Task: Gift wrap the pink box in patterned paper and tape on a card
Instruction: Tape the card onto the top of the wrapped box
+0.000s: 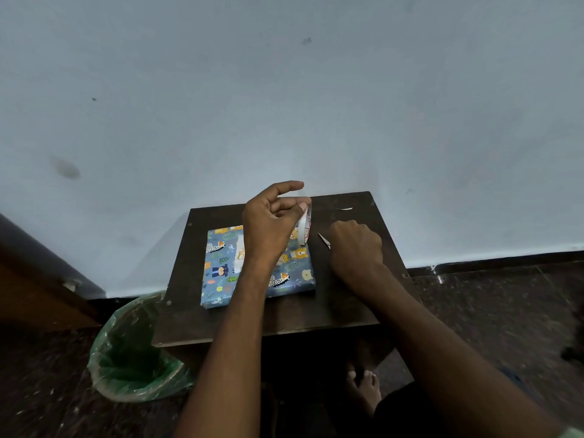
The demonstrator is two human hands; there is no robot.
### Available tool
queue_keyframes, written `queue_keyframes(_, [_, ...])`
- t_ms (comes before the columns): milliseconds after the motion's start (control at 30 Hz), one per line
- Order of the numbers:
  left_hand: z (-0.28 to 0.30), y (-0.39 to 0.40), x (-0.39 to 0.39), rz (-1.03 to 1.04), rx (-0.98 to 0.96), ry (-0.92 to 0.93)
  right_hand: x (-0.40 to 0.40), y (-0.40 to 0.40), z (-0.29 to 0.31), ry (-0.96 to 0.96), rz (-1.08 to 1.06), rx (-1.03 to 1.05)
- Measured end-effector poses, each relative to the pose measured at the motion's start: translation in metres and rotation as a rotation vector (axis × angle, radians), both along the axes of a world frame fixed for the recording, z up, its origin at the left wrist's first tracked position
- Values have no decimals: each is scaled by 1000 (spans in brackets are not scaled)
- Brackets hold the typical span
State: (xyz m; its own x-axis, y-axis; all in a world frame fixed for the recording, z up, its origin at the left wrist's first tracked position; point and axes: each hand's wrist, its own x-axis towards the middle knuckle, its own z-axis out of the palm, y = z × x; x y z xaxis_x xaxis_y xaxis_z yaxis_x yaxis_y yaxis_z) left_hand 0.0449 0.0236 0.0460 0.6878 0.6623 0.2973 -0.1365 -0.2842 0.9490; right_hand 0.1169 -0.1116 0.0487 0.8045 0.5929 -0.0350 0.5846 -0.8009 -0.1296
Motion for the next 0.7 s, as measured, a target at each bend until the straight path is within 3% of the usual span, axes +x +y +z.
queue_keyframes(233, [5, 3, -6, 9, 55, 12, 15, -2, -6, 24, -48, 108])
queue_keyframes(500, [6, 9, -11, 1, 113, 20, 50, -5, 6, 337, 40, 704])
queue_keyframes(700, [6, 13, -12, 10, 153, 19, 58, -16, 29, 375, 218, 744])
